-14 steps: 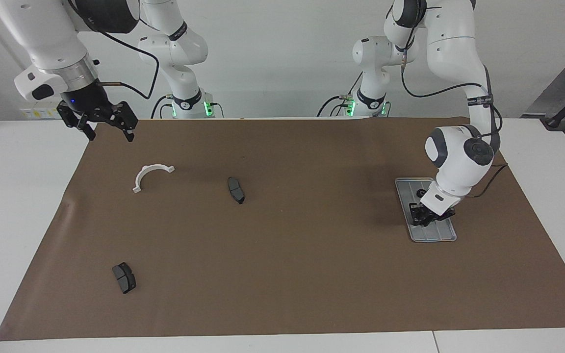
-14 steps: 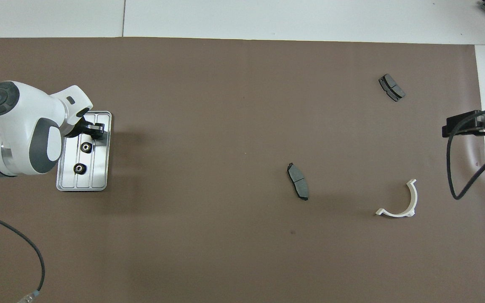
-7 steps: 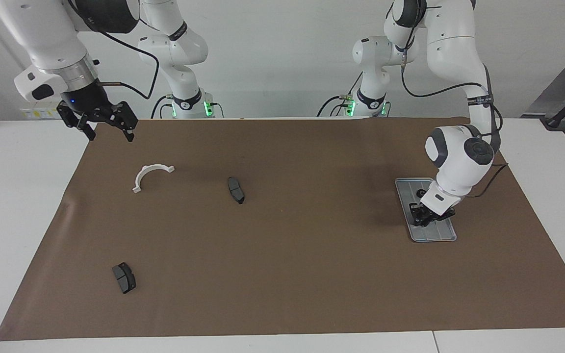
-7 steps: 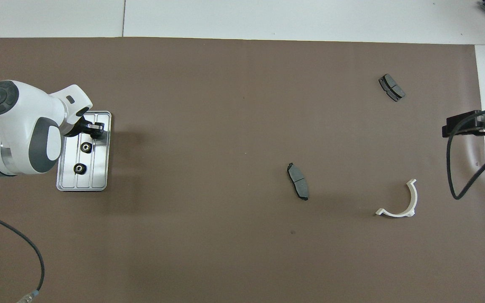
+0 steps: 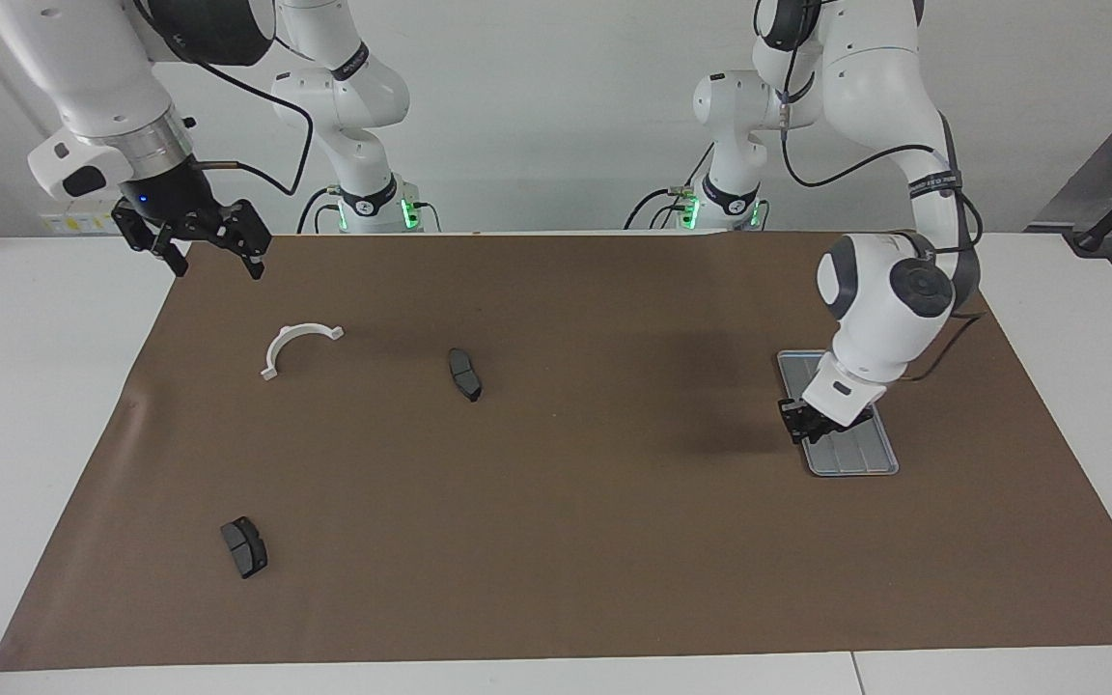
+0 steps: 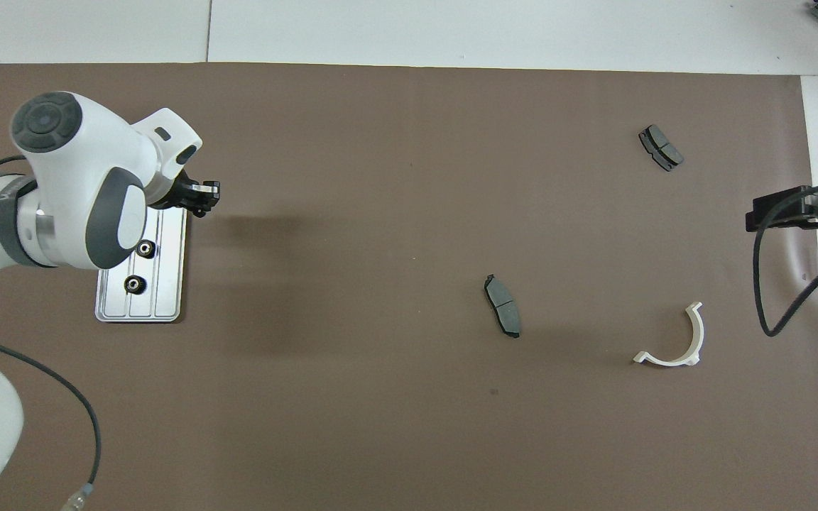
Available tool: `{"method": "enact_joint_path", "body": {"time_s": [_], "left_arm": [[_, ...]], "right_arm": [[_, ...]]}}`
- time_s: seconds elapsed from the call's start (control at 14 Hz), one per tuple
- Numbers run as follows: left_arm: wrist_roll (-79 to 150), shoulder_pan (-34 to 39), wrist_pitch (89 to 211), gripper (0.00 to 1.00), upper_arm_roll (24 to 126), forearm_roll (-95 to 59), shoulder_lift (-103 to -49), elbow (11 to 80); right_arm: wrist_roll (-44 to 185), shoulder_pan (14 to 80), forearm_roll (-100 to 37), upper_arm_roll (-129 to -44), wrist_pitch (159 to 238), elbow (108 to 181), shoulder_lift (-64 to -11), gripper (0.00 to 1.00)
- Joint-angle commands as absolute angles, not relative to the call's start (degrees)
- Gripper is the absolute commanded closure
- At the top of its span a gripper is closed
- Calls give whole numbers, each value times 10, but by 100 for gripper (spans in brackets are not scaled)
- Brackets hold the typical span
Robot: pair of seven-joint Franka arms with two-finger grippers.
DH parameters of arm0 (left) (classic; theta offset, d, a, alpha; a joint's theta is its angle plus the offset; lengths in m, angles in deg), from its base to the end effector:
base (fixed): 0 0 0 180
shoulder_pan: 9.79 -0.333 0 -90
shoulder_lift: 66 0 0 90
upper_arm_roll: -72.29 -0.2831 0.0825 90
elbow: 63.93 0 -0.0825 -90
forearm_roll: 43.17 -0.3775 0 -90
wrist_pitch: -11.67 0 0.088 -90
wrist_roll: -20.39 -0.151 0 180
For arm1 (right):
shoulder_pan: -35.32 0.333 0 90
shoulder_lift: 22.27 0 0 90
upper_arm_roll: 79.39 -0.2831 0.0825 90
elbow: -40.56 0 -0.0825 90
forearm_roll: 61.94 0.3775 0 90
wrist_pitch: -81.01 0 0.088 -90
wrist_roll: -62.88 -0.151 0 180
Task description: Place bearing gear from tray to pile
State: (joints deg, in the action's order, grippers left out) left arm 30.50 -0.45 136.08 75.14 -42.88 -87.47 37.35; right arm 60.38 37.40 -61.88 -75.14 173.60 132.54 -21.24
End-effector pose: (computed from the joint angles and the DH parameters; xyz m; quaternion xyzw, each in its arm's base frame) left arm 0.6208 -0.1332 0.2833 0.9997 -0.0149 0.0123 0.0138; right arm 0.5481 -0.0209 0.5453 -0.9991 0.0408 -0.0143 0.0012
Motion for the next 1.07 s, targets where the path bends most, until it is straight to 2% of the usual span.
{"method": "enact_joint_path", "body": {"time_s": [0.0, 0.21, 0.5, 0.57, 0.72, 0.79, 0.86, 0.93, 1.0], "left_arm": [[414, 69, 1349, 100, 742, -433, -883, 369], [519, 141, 1356, 100, 742, -433, -882, 369], [580, 188, 1374, 100, 744, -422, -882, 371], [592, 199, 1384, 95, 744, -410, -882, 371], [625, 222, 1394, 78, 744, -404, -883, 368], [628, 235, 1394, 54, 743, -403, -882, 367], [628, 237, 1394, 10, 743, -404, -883, 364], [623, 236, 1395, 0, 743, -409, -883, 364], [621, 233, 1399, 0, 742, -409, -882, 364]], "right_arm": [[597, 373, -607, -752, 1742, 1339, -201, 0], [597, 373, -607, -752, 1742, 1339, -201, 0], [597, 373, -607, -752, 1742, 1339, -201, 0], [597, 373, -607, -752, 1742, 1339, -201, 0], [597, 373, -607, -752, 1742, 1339, -201, 0], [597, 373, -607, -752, 1742, 1339, -201, 0], [597, 373, -607, -752, 1742, 1339, -201, 0], [597, 373, -607, -752, 1742, 1339, -201, 0], [597, 373, -607, -752, 1742, 1339, -202, 0]]}}
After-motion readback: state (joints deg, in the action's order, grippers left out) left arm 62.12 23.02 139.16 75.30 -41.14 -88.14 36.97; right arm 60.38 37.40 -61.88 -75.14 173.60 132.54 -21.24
